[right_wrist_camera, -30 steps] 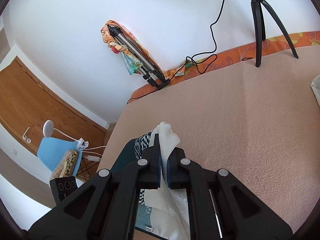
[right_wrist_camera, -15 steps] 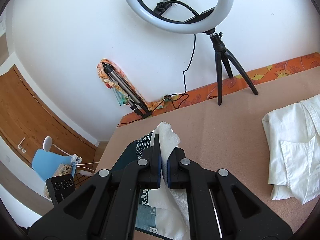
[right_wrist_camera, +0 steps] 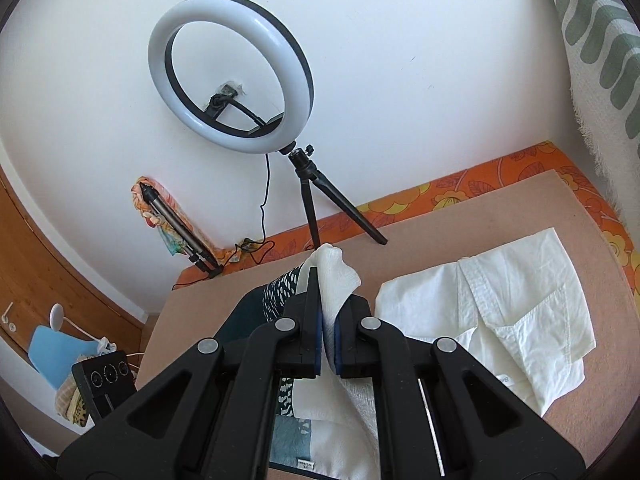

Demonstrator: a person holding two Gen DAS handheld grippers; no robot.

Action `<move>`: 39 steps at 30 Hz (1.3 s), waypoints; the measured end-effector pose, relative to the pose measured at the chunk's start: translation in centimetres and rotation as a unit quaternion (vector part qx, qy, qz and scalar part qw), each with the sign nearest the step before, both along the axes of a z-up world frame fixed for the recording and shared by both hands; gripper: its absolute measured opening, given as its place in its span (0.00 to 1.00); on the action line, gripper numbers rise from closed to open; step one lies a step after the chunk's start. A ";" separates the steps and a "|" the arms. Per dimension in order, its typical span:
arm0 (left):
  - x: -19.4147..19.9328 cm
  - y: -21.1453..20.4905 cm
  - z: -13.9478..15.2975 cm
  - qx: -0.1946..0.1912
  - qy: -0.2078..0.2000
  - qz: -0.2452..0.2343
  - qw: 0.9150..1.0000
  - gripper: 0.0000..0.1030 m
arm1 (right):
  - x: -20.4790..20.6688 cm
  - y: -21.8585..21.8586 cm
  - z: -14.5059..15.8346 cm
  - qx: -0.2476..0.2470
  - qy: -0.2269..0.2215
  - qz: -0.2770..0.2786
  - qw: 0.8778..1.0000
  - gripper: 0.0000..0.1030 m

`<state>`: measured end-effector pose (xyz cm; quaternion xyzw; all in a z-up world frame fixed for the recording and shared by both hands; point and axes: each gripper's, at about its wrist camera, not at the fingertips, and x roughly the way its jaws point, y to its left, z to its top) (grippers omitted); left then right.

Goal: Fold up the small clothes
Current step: 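Lift the folded bundle with both tools and carry it toward the pillow, then lower the bundle onto the blanket and open both tools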

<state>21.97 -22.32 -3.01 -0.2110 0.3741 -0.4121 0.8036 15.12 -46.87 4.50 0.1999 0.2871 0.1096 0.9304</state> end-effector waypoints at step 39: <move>4.8 -13.0 -7.5 0.094 0.047 -0.037 0.994 0.36 | 10.7 -17.3 -9.7 -0.153 0.141 -0.191 0.959 0.28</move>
